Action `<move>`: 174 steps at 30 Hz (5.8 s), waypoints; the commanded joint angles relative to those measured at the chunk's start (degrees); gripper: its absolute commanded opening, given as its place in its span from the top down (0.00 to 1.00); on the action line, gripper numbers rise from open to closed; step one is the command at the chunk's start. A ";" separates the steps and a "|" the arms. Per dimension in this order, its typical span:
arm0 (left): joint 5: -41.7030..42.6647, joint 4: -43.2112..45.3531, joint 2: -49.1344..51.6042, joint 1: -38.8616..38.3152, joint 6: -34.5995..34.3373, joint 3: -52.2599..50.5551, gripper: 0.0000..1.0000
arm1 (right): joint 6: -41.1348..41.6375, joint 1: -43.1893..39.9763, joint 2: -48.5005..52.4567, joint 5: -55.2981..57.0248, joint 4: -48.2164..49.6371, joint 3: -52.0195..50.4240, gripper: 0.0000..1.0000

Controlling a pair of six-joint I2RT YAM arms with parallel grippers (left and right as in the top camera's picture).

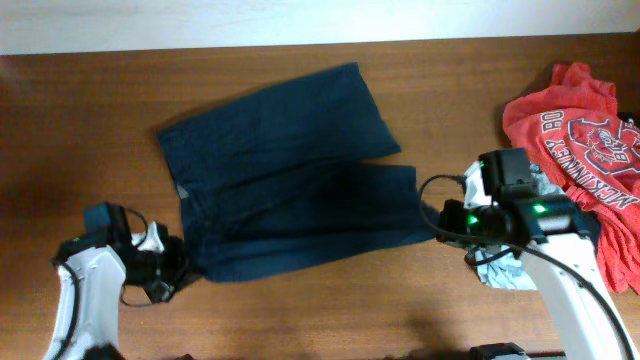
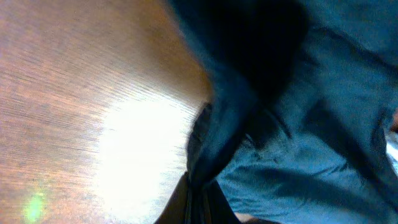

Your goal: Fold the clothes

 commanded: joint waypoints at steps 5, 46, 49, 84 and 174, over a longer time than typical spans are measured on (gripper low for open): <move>-5.31 -13.44 -11.98 0.11 9.16 15.34 0.99 | -0.74 0.11 -6.78 4.35 -9.73 15.08 0.96; -8.41 6.08 11.17 -1.57 8.41 28.87 0.62 | -4.50 0.09 34.51 4.61 -8.55 40.96 0.70; -8.41 6.58 11.17 -1.51 8.46 28.89 0.59 | -7.87 -0.02 34.23 4.79 -6.88 40.98 0.65; -30.64 29.92 30.97 -23.23 16.06 28.76 0.99 | -16.61 15.15 50.97 2.93 23.56 22.62 0.94; -13.25 13.11 25.35 -26.82 0.31 18.75 0.99 | -26.88 18.21 41.70 2.19 10.03 25.09 0.95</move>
